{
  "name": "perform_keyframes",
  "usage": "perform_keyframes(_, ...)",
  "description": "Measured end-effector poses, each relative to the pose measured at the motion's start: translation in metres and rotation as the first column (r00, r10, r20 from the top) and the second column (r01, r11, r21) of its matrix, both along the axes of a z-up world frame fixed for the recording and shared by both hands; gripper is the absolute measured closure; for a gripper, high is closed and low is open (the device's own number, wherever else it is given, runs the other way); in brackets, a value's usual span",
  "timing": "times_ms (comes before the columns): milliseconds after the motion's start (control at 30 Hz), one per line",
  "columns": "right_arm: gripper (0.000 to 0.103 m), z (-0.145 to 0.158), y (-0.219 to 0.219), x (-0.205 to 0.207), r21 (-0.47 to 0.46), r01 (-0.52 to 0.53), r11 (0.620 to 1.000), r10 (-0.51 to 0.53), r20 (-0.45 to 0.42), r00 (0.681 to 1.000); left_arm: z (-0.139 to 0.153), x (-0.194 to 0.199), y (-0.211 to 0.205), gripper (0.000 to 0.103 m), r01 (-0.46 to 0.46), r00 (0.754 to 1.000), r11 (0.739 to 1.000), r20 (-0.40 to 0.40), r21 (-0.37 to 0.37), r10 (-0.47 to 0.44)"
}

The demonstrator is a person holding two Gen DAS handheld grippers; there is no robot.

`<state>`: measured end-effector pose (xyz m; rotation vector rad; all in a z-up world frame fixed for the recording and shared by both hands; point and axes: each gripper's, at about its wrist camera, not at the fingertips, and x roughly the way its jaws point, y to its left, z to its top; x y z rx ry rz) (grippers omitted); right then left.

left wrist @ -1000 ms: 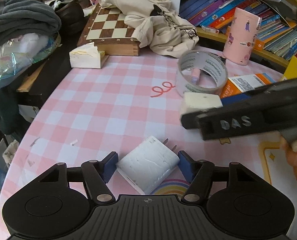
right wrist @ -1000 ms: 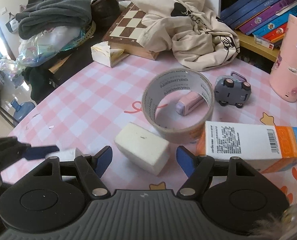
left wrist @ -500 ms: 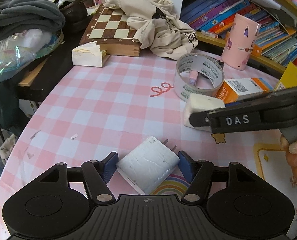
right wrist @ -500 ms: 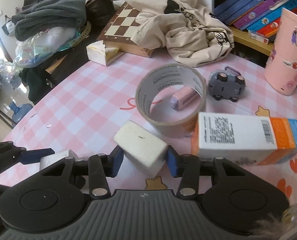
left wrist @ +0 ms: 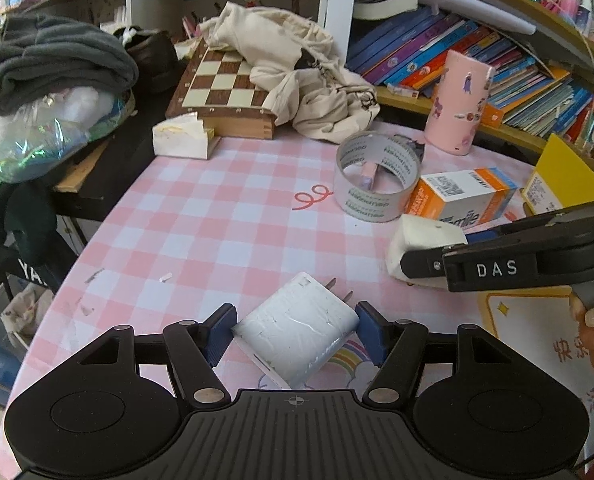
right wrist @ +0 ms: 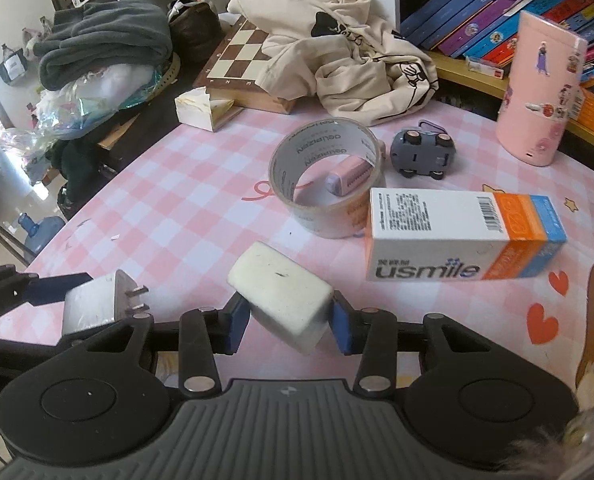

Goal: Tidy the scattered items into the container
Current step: 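Lift the charger with the left tool while the right tool carries the foam block toward the yellow box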

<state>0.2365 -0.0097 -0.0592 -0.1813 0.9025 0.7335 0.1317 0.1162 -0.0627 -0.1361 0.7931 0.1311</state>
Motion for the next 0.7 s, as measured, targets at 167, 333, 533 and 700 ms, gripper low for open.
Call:
perform_keyframes(167, 0.063, 0.006, -0.011, -0.017, -0.004, 0.011, 1.0, -0.011, 0.012, 1.0, 0.008, -0.012, -0.005, 0.038, 0.018, 1.0, 1.0, 0.017, 0.004, -0.018)
perform_keyframes(333, 0.063, 0.012, -0.022, -0.035, -0.006, 0.023, 1.0, -0.022, 0.022, 0.999, 0.015, -0.022, -0.01, 0.038, 0.041, 0.999, 0.999, 0.035, 0.004, -0.041)
perform_keyframes(533, 0.063, 0.02, -0.033, -0.058, 0.006, 0.042, 0.999, -0.043, 0.043, 0.998, 0.023, -0.036, -0.017, 0.038, 0.072, 0.995, 0.997, 0.061, 0.011, -0.073)
perform_keyframes(700, 0.063, 0.026, -0.043, -0.077, 0.016, 0.064, 0.998, -0.065, 0.06, 0.996, 0.029, -0.048, -0.023, 0.038, 0.103, 0.991, 0.995, 0.08, 0.014, -0.104)
